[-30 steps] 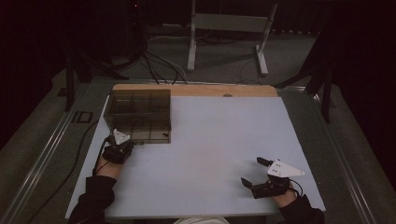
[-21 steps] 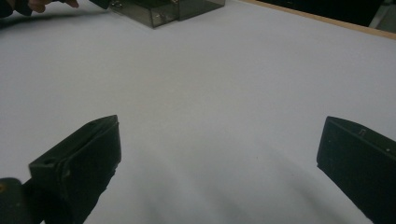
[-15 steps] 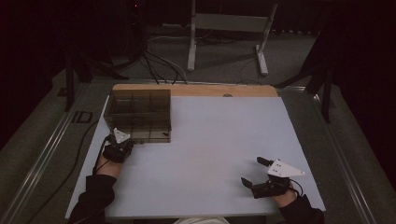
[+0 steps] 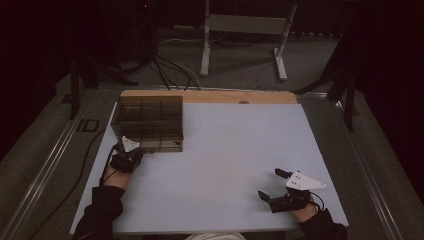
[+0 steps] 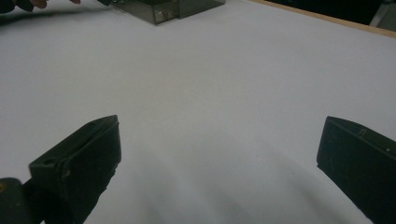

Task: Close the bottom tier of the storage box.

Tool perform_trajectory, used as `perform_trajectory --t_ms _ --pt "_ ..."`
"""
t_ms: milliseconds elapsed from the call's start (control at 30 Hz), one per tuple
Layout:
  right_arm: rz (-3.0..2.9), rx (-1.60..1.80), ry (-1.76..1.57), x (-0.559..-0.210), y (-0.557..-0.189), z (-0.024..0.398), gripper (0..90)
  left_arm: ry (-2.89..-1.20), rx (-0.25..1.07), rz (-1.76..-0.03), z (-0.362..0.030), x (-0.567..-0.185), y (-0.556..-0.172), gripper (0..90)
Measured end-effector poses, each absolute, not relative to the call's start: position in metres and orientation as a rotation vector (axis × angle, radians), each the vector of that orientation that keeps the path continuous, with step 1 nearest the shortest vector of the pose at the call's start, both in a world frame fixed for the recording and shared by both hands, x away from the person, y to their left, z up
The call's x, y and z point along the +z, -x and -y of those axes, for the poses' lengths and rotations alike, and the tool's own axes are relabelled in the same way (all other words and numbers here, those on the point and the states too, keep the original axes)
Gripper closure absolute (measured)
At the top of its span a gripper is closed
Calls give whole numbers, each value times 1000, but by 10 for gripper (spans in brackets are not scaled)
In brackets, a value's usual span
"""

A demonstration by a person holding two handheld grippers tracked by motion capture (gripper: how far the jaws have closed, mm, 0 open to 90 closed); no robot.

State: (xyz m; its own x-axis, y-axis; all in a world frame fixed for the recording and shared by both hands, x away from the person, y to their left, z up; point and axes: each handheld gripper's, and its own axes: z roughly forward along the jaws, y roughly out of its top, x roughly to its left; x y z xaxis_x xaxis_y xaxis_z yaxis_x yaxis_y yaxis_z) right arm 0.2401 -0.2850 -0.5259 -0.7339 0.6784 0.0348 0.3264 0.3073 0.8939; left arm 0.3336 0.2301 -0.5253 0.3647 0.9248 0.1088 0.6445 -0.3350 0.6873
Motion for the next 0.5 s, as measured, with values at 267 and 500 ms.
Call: perform_trajectory --t_ms 267,500 --pt "-2227 1408 -908 -525 -240 285 1 -2083 675 -1352 -229 -525 -336 900" --pt "-2227 1405 -907 -526 -240 285 1 -2084 670 -1344 -230 -525 -338 900"
